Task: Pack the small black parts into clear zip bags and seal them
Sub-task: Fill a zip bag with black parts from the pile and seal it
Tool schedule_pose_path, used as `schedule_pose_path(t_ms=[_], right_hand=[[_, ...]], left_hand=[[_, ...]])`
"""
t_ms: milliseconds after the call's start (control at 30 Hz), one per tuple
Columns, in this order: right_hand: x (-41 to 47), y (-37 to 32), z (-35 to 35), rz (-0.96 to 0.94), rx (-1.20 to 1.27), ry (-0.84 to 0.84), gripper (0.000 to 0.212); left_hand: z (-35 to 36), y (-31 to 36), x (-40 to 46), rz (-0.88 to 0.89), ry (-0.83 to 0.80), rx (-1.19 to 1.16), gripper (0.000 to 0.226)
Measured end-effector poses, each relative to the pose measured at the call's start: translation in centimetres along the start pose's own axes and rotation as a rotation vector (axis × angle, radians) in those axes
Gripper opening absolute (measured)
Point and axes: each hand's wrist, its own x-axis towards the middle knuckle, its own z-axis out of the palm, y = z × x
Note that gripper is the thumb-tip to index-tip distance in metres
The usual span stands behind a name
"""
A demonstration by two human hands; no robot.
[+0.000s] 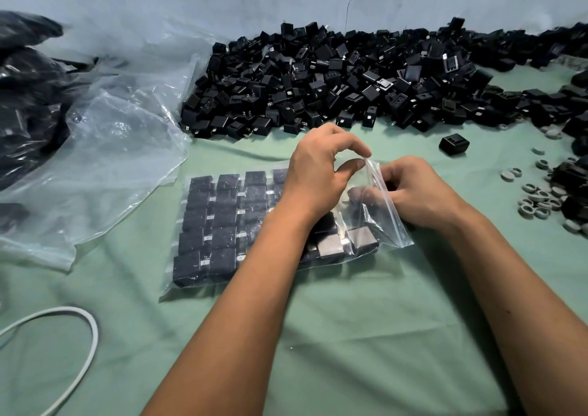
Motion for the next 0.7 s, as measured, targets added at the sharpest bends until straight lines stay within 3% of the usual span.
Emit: schedule_pose_path(t_ms=[133,233,400,700], right_hand=[[0.0,0.0,-0.1,-0.098,0.088,-0.005,0.023],[0.1,0.1,-0.2,-0.152,0.133,-0.126,0.013],[0.0,0.3,-0.4,-0.14,0.182,-0.229,0.015],[-0.4,-0.7,0.4,-0.112,0.173,-0.19,0.017]], left_hand=[[0.1,-0.3,0.0,-0.051,-0.013,-0.047,0.017],[0.1,-0.4,0.0,-0.085,-0.02,-0.075,0.018],[0.2,-0.5,0.0,-0.094,-0.018,-0.083,0.018],[0.4,-0.3,0.1,-0.066,0.003,-0.073,0.018]])
